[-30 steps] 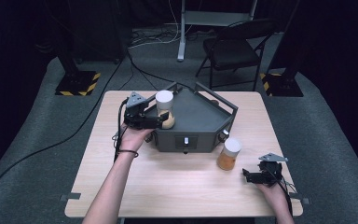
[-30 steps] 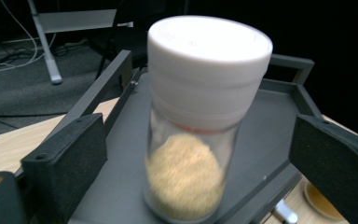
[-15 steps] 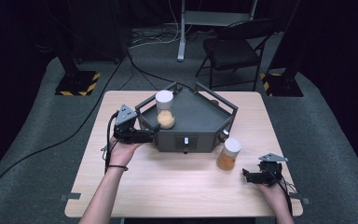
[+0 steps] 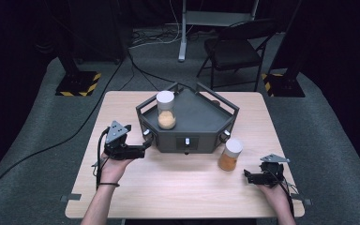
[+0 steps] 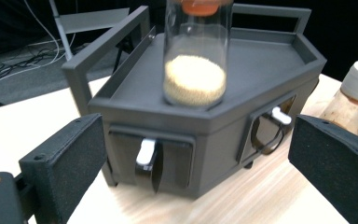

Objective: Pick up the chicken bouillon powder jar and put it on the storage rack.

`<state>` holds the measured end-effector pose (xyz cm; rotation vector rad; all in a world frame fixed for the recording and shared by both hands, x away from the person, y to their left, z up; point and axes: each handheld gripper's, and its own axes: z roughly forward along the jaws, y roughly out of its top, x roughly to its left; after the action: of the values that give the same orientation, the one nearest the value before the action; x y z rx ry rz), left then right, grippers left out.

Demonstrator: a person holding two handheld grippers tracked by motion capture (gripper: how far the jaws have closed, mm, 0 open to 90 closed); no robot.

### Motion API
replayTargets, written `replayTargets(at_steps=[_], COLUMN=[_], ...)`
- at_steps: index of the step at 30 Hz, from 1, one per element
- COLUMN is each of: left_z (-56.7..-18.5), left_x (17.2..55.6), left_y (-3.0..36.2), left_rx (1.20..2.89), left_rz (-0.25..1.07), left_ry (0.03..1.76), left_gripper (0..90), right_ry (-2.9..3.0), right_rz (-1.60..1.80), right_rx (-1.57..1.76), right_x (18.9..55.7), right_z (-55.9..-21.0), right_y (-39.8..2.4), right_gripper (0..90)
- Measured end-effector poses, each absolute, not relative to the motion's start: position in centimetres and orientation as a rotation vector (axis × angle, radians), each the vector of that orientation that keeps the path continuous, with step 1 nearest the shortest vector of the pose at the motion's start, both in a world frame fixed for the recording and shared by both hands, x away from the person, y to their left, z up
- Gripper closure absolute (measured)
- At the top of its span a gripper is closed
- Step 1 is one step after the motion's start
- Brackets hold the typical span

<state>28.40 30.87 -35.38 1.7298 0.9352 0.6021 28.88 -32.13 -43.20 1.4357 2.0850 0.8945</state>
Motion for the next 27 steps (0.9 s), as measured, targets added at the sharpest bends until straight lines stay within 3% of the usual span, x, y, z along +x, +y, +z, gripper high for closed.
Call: replayTargets(at_steps=[27], left_z=[-41.4], left_x=[24.5], left_y=[33.9], left_rx=[1.757], left_rz=[0.607], left_ry=[0.999], left_gripper=[4.3], right_ry=[2.084], right_rz=[0.895], right_rx=[1.435], right_x=[28.9], right_z=[-43.2], right_y=[-32.1], right_gripper=[0.0])
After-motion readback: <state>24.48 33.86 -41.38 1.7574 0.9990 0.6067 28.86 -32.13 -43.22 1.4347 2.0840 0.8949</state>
